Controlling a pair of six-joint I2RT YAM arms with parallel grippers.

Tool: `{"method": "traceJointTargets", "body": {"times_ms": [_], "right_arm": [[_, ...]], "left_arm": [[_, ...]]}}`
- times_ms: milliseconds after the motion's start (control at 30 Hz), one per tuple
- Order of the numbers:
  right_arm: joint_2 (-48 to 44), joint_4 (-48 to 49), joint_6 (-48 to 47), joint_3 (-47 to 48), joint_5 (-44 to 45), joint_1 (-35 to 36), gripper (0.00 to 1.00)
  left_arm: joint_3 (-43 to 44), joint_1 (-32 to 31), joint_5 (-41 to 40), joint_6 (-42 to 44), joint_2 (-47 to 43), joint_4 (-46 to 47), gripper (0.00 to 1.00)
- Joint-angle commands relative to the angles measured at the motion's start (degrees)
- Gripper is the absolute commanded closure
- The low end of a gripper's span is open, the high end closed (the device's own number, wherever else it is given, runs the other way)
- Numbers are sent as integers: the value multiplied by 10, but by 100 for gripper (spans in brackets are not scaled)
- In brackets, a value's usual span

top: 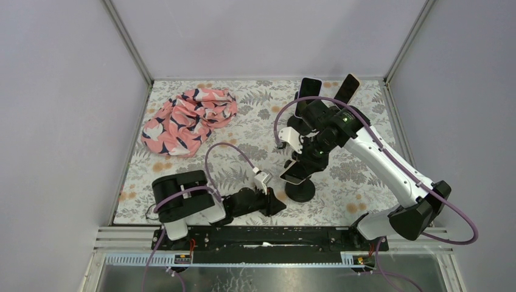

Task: Place the phone on the phone stand
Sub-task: Adjust the phone stand with the phone at the center of the board.

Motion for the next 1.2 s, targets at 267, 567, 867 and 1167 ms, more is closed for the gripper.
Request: {"method": "traceJointTargets", "body": {"times_ms": [267, 567, 867, 1167], "right_arm": [[17, -42, 7, 9, -15, -5, 100], [-4, -46, 17, -14, -28, -5, 100], [-11, -40, 19, -32, 2, -6, 99], [-32, -12, 12, -33, -16, -5, 91]], "left_arm": [[-43, 16, 21, -15, -70, -27, 73], [19, -8, 40, 55, -161, -65, 71], [-66, -6, 31, 94, -208, -17, 60], [-34, 39, -13, 212, -425, -154, 25]]}}
